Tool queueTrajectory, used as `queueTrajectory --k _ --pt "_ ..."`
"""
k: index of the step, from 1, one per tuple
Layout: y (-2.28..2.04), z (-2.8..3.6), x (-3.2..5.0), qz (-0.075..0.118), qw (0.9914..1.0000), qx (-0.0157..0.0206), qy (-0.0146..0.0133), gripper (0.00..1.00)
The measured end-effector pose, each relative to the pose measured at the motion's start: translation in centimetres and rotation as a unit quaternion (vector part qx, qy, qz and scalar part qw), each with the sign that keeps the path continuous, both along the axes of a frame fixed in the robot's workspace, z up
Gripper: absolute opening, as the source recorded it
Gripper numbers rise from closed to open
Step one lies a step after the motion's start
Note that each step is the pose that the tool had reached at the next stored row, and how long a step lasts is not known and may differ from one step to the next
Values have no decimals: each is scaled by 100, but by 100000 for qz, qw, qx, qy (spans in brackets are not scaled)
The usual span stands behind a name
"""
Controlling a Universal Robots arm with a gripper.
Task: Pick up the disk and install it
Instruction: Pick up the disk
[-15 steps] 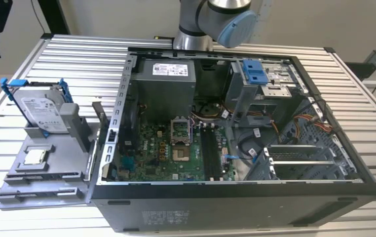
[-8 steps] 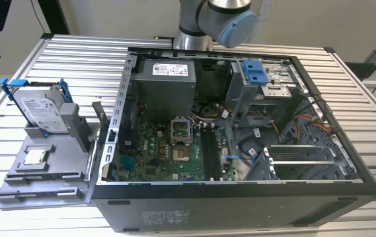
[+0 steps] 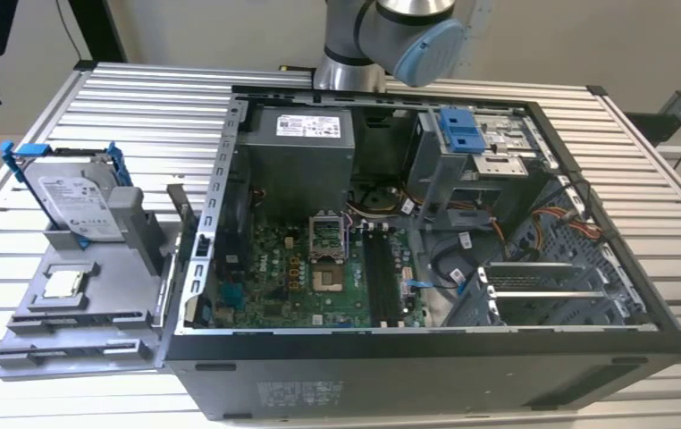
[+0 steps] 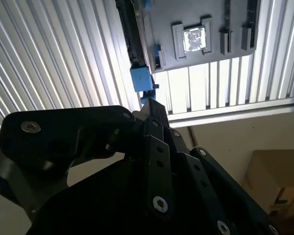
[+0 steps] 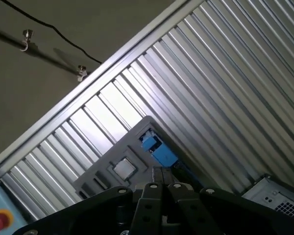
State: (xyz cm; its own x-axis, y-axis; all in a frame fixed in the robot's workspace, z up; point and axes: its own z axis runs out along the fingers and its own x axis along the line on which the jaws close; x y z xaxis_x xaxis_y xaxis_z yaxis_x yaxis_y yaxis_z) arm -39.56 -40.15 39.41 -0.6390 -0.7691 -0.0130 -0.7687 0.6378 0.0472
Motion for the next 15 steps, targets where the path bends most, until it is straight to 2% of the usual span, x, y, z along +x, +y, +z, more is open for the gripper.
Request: queueTrajectory --k 4,7,9,11,15 --pt "0 -3 0 3565 99936 2 -52 0" --pt "1 -5 0 6365 99797 1 -81 0" --pt "0 -7 0 8161 99666 5 -100 0" --pt "0 -8 0 9978 99501 5 -106 0" --pt "0 -12 0 13556 99077 6 -118 0"
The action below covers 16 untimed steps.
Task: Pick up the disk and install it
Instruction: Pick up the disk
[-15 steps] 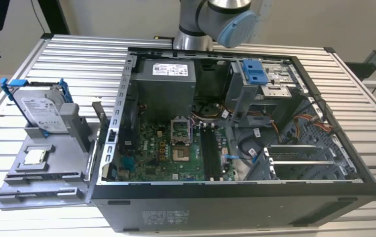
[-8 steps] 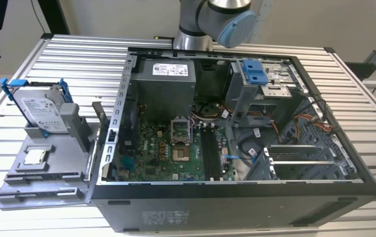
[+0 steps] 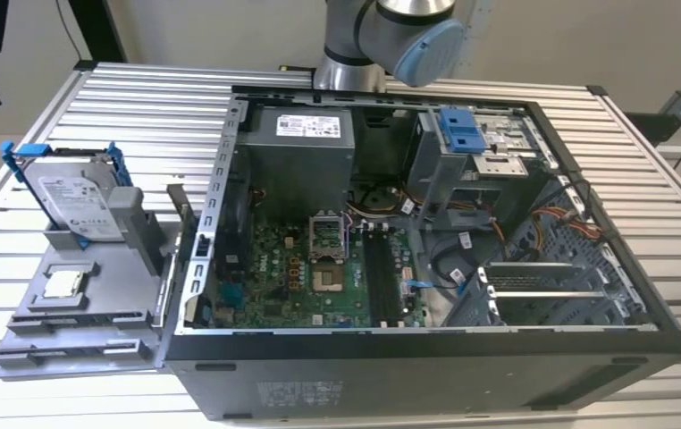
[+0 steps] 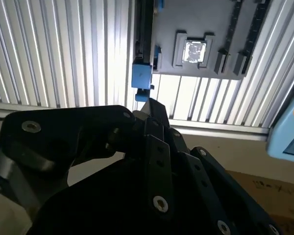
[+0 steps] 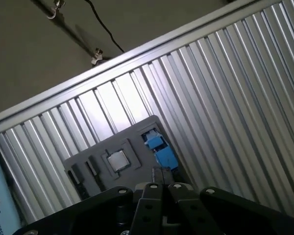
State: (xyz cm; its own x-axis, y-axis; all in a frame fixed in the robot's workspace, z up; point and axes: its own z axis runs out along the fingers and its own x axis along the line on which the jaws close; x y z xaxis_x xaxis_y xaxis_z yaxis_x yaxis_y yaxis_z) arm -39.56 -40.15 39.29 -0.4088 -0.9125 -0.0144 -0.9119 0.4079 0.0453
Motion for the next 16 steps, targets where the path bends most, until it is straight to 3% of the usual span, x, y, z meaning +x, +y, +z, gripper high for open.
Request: queueTrajectory --k 3,7,16 --pt "0 -4 0 2776 99961 0 -31 0" --pt "0 -4 1 5887 99827 0 -29 0" --pt "0 -5 2 6122 99812 7 -4 0"
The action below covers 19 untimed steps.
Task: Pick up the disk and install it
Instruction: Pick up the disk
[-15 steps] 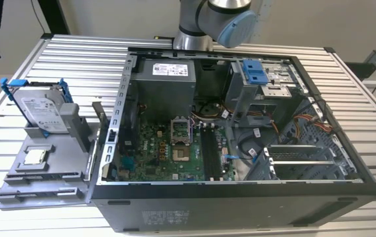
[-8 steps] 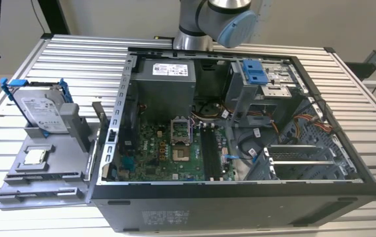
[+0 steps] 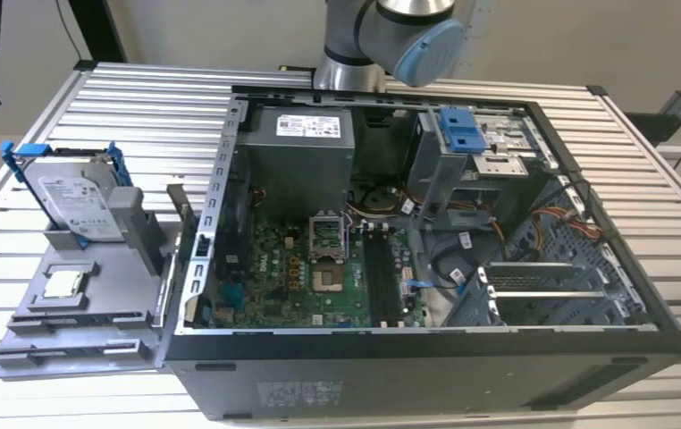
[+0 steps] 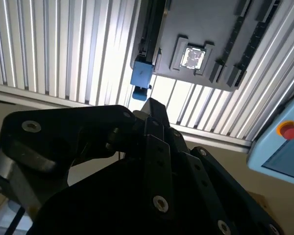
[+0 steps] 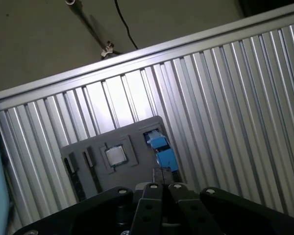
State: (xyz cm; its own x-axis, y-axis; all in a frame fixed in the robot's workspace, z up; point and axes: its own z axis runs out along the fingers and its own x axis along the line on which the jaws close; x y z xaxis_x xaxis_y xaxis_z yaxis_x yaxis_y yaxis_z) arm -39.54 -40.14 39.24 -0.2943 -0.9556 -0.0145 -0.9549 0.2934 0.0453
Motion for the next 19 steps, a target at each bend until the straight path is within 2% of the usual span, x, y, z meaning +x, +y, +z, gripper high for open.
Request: queueTrajectory --k 5,19 --pt "0 0 2 3052 99953 -2 0 0" --pt "0 0 2 3775 99929 -4 1 0"
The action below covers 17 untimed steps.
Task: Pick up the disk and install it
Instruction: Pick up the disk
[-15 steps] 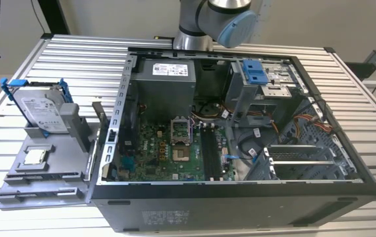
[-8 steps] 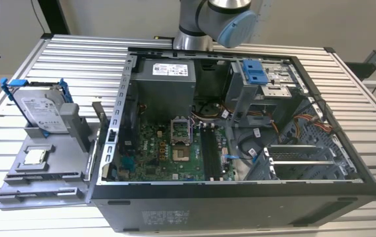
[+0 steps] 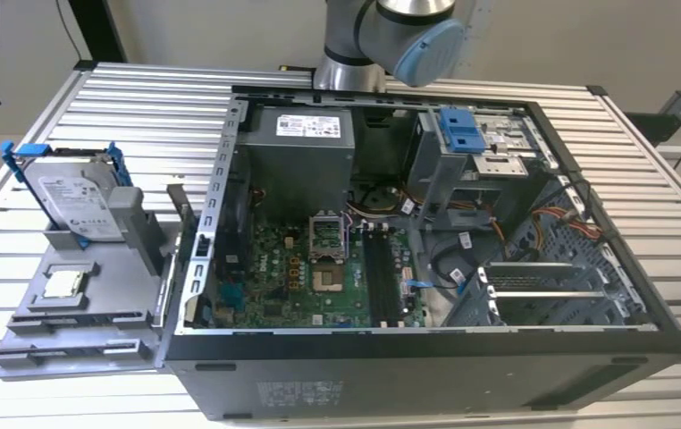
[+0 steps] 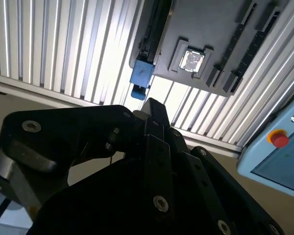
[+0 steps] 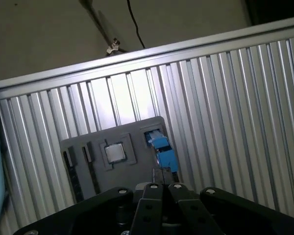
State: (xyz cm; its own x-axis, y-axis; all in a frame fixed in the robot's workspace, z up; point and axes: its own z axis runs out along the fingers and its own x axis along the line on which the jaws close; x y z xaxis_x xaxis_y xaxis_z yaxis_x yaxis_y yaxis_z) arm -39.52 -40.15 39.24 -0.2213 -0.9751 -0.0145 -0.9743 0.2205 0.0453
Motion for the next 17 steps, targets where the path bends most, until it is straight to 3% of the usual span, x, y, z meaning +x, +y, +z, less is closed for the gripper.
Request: queueTrajectory --k 5,10,12,15,17 --pt "0 -4 2 2883 99958 2 -7 0" --pt "0 -17 3 7400 99726 -12 -100 0" --pt "0 -24 2 9078 99586 -35 -424 0" --pt "0 -34 2 11206 99362 -100 -1265 0" --pt "0 -42 7 11938 99271 -133 -1643 0"
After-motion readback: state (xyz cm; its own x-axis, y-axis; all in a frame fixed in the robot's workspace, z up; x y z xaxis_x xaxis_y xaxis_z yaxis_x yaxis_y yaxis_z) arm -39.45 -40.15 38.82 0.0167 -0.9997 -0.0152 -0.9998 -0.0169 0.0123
